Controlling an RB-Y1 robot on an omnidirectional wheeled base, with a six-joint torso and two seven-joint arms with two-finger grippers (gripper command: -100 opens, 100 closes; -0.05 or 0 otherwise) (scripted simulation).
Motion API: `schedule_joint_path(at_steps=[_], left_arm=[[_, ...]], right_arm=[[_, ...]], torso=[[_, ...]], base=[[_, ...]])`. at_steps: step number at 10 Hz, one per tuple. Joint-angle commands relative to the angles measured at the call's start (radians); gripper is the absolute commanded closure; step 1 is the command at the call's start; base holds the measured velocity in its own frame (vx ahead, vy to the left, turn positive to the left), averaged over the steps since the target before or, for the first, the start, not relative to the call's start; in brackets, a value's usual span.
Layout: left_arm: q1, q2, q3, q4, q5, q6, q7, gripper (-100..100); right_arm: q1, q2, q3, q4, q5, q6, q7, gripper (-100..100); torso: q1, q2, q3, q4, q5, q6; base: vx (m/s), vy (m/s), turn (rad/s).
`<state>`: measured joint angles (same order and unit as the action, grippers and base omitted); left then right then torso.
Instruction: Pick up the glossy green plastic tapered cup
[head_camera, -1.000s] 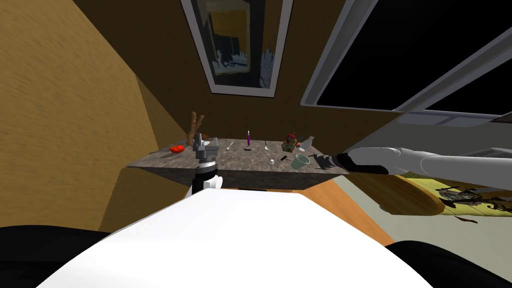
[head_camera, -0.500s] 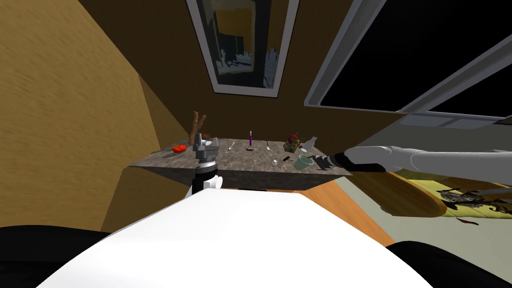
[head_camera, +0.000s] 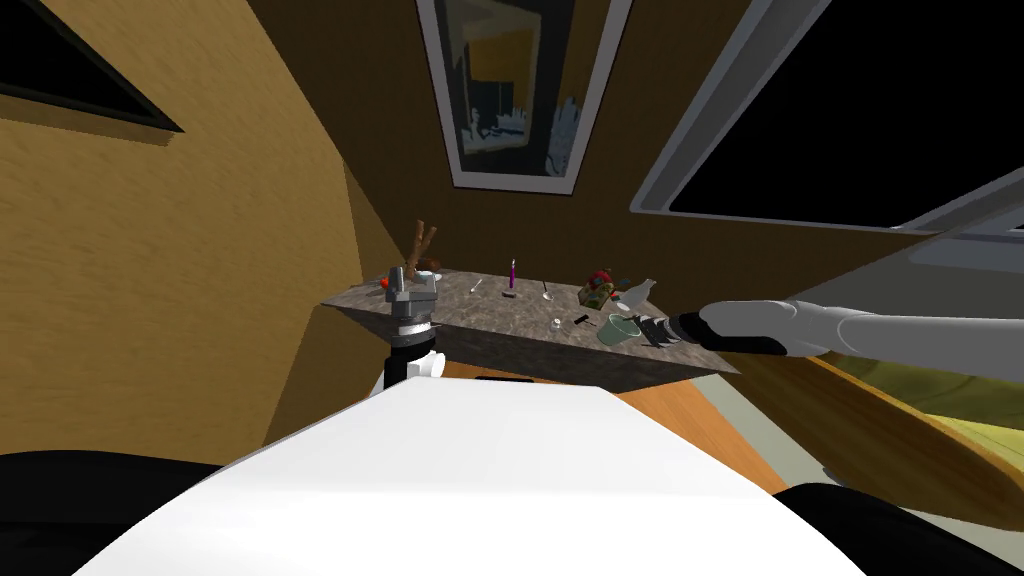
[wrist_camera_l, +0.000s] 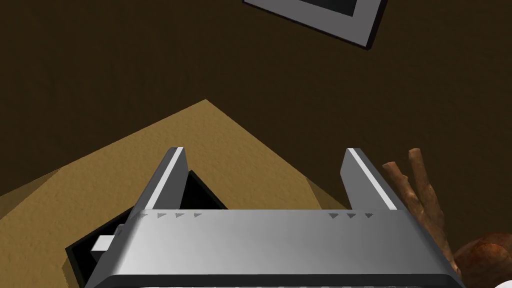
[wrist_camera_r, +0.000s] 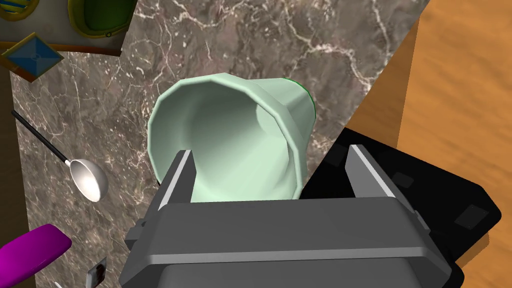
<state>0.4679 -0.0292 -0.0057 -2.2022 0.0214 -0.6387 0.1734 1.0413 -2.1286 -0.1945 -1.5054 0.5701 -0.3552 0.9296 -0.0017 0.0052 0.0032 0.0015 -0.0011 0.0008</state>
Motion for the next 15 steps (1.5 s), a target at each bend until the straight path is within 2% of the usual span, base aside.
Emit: schedule_joint_path(at_steps=[1,5,6,7,11,12,13,15], left_arm=[[0.000,0.000,0.000,0.000,0.000,0.000,0.000,0],[0.000,0.000,0.000,0.000,0.000,0.000,0.000,0],[0.000,0.000,0.000,0.000,0.000,0.000,0.000,0],[0.000,0.000,0.000,0.000,0.000,0.000,0.000,0],[0.000,0.000,0.000,0.000,0.000,0.000,0.000,0],[0.000,0.000,0.000,0.000,0.000,0.000,0.000,0],[0.000,0.000,0.000,0.000,0.000,0.000,0.000,0],[0.001,0.000,0.000,0.000,0.000,0.000,0.000,0]], right_arm=[[0.028,0.005,-0.004,0.015,-0.016,0.012,-0.008,-100],[0.069,0.028,0.010,0.050,-0.043,0.036,-0.037,-100],[0.059,0.027,0.012,0.042,-0.036,0.032,-0.031,-100],[0.060,0.028,0.012,0.043,-0.037,0.034,-0.033,100],[0.060,0.027,0.011,0.043,-0.036,0.034,-0.032,100],[0.060,0.027,0.012,0.043,-0.036,0.034,-0.031,0],[0.048,0.017,0.003,0.032,-0.029,0.024,-0.022,100],[0.028,0.005,-0.004,0.015,-0.016,0.012,-0.008,100]], torso=[[0.000,0.000,0.000,0.000,0.000,0.000],[-0.001,0.001,0.001,0.000,0.000,0.000],[-0.001,0.001,0.000,0.000,0.000,0.000],[-0.001,-0.002,-0.001,0.000,0.000,0.001],[0.000,-0.005,-0.003,-0.001,0.000,0.001],[0.000,-0.005,-0.003,-0.001,0.001,0.001],[0.001,-0.005,-0.003,-0.001,0.001,0.001],[0.002,-0.009,-0.004,-0.001,0.001,0.004]], base=[[-0.080,-0.005,0.302],[-0.098,-0.024,0.268],[-0.037,-0.012,0.048],[-0.007,-0.002,-0.010],[-0.002,0.000,0.002],[0.000,0.000,0.000],[0.070,0.012,-0.361],[0.116,0.031,-0.337]])
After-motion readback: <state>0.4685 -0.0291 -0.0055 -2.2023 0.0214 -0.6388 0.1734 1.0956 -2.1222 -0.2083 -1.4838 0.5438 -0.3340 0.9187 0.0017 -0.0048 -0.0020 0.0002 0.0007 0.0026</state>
